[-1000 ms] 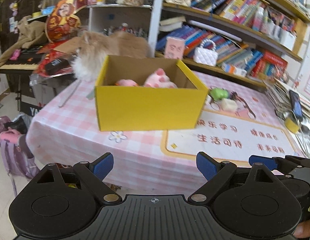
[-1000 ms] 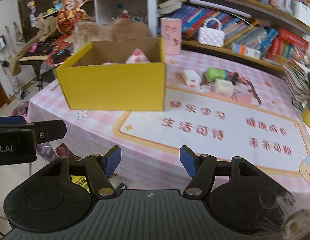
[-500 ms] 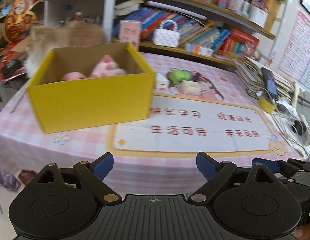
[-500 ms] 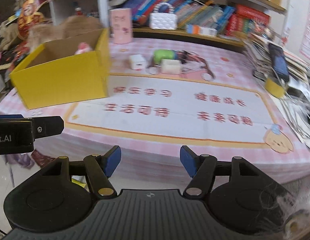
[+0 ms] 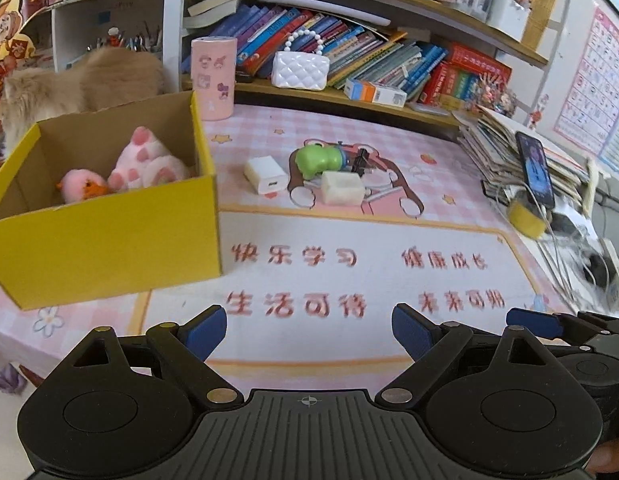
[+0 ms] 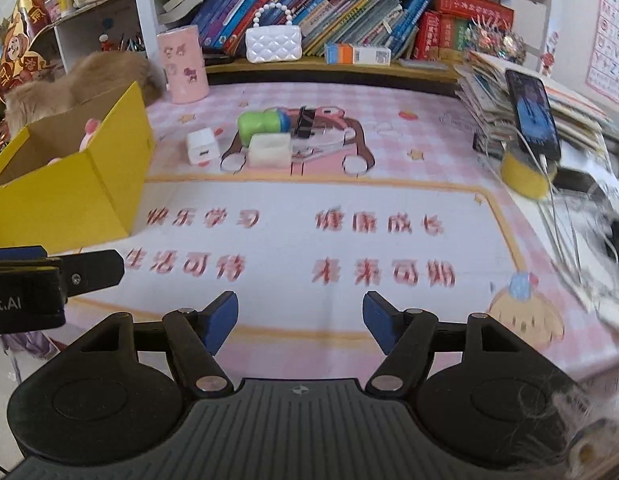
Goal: Organize objects
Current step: 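Withdraw both tools and move toward the white charger and white sponge, then grasp the white charger with the left tool while the right tool grasps the white sponge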
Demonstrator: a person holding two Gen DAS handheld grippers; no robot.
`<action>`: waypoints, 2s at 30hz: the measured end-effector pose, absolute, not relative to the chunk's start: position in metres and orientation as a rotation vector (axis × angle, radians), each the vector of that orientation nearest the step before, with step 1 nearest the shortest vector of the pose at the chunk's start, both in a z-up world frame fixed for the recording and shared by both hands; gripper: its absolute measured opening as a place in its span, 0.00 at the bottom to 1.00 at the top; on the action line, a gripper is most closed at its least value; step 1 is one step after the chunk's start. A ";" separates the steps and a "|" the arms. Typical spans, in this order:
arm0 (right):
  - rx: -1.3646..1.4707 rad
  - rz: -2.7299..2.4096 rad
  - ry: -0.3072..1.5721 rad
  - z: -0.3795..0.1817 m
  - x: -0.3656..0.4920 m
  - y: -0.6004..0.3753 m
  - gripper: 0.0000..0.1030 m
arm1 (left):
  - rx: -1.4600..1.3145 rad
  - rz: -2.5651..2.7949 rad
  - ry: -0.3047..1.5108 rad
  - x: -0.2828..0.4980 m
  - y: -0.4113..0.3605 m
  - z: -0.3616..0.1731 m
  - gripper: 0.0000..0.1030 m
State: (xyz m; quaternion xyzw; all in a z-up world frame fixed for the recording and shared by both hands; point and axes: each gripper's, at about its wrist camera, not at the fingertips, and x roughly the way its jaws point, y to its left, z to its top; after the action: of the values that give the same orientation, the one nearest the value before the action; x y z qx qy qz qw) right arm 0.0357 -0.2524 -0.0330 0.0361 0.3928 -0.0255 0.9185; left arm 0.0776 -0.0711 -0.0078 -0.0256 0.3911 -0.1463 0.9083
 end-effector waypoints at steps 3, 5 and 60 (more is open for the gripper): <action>0.068 -0.024 0.797 -0.029 0.055 -0.267 0.65 | -0.071 -0.281 0.801 0.092 -0.085 -0.005 0.89; 0.063 -0.005 0.792 -0.028 0.068 -0.275 0.65 | -0.079 -0.265 0.795 0.101 -0.095 -0.004 0.89; -0.097 0.457 0.766 -0.109 0.298 -0.283 0.72 | -0.034 0.176 0.934 0.343 -0.150 -0.089 0.40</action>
State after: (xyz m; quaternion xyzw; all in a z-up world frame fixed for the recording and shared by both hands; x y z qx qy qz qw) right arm 0.2985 -0.2830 -0.1086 -0.0469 0.3704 0.2209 0.9010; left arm 0.3427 -0.1497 -0.0888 -0.0165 0.4498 0.0848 0.8890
